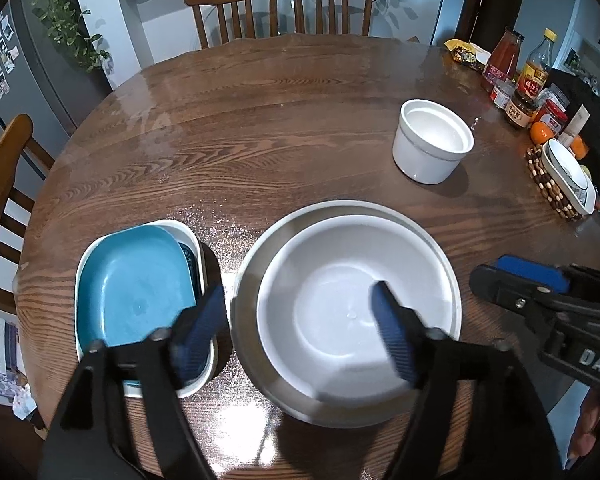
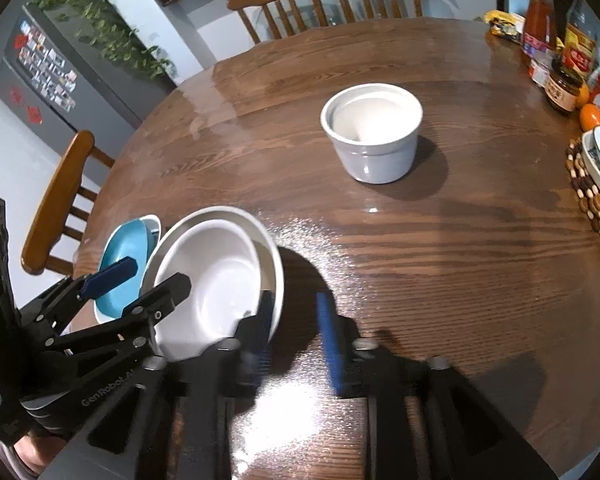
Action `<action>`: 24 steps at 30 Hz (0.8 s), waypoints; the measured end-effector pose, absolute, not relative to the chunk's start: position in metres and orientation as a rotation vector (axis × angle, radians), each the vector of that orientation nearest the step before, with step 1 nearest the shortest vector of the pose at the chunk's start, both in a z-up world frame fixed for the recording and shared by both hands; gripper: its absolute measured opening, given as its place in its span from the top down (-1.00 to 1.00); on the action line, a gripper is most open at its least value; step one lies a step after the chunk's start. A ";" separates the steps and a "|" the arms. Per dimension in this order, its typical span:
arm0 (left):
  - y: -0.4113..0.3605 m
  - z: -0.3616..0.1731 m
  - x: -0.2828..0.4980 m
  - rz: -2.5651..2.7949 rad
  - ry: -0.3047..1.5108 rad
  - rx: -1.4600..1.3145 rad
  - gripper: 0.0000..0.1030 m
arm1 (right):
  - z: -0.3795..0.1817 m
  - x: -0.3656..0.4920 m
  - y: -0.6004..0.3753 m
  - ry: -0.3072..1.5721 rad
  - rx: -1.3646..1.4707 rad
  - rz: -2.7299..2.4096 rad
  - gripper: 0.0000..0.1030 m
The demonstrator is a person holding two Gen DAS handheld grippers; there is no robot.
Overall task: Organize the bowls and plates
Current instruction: 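Open the right gripper and lift both grippers away from the nested bowls, then move both open grippers toward the small white ramekin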
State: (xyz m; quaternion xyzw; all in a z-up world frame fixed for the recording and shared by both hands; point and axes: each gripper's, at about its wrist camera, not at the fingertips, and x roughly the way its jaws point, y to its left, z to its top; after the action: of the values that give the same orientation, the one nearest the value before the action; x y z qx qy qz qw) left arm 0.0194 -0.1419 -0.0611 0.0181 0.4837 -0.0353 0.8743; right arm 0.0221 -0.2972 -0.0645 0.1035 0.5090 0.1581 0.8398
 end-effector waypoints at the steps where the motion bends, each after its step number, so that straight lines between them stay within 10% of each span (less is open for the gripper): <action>1: -0.142 -0.061 0.019 -0.075 1.008 0.040 -0.54 | -0.063 0.022 -0.301 1.065 0.227 0.329 0.06; 24: -0.186 -0.051 0.033 -0.129 1.005 0.182 -0.55 | -0.065 0.022 -0.365 1.002 0.398 0.218 0.01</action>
State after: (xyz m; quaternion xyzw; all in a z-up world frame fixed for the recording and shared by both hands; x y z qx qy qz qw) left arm 0.0335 -0.1860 -0.0510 0.0869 0.4807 -0.0618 0.8704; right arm 0.0222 -0.3654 -0.0651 0.1891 0.4762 0.1037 0.8525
